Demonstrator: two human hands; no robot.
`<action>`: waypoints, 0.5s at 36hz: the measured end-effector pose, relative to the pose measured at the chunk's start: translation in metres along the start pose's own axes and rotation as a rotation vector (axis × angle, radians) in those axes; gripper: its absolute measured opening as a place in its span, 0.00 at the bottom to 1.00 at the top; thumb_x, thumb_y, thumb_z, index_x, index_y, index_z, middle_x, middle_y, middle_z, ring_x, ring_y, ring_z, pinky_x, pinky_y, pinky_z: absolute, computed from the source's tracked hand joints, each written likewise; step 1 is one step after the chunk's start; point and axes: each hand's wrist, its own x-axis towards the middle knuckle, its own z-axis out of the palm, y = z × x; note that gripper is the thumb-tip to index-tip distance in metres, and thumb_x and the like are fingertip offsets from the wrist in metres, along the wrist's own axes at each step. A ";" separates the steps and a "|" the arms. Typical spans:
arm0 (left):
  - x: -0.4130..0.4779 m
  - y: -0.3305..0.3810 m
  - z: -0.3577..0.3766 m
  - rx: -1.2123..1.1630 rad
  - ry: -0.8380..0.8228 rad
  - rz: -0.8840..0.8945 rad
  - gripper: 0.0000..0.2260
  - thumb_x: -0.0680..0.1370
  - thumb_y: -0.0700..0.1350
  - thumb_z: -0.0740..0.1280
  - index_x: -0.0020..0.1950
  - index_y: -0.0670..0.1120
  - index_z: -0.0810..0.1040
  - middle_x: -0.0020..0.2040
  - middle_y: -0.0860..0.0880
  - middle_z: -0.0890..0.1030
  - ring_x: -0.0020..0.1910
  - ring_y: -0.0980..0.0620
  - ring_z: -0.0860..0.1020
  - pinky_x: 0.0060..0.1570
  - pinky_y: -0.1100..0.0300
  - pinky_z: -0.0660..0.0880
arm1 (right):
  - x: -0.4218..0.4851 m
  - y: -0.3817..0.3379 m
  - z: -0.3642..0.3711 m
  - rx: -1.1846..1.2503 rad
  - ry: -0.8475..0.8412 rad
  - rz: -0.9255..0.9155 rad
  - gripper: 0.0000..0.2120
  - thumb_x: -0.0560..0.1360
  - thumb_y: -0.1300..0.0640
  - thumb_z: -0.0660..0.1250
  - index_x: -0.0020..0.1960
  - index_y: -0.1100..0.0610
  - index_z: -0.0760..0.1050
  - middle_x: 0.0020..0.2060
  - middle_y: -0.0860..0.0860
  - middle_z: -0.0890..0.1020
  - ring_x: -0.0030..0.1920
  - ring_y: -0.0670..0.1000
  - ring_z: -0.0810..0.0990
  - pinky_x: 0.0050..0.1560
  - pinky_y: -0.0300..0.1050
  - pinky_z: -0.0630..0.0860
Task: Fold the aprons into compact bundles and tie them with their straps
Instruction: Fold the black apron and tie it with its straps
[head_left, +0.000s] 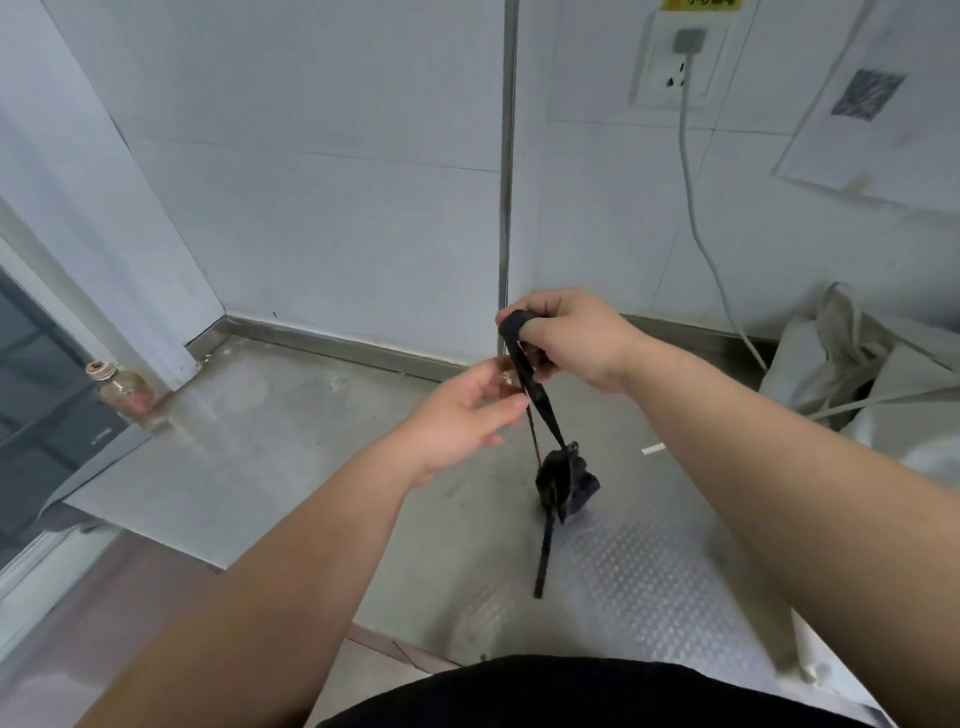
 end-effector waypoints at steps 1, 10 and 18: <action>0.003 0.001 0.002 -0.019 -0.013 -0.002 0.13 0.80 0.40 0.62 0.59 0.58 0.71 0.49 0.54 0.77 0.47 0.58 0.77 0.45 0.64 0.74 | 0.000 0.001 -0.003 0.032 0.004 0.010 0.11 0.77 0.66 0.60 0.42 0.54 0.77 0.35 0.51 0.77 0.31 0.47 0.75 0.33 0.40 0.75; 0.021 0.013 -0.001 -0.025 0.039 0.030 0.04 0.80 0.40 0.62 0.46 0.46 0.75 0.44 0.49 0.79 0.43 0.54 0.76 0.46 0.62 0.72 | 0.003 0.011 -0.014 0.390 0.090 0.082 0.09 0.76 0.64 0.58 0.40 0.57 0.74 0.31 0.51 0.75 0.38 0.53 0.71 0.49 0.50 0.72; 0.019 0.021 -0.020 -0.045 0.134 0.135 0.08 0.79 0.40 0.64 0.40 0.46 0.75 0.38 0.47 0.77 0.40 0.51 0.74 0.51 0.53 0.72 | 0.002 -0.001 -0.001 0.727 0.047 0.064 0.13 0.78 0.64 0.52 0.40 0.62 0.72 0.27 0.53 0.75 0.30 0.54 0.77 0.41 0.49 0.76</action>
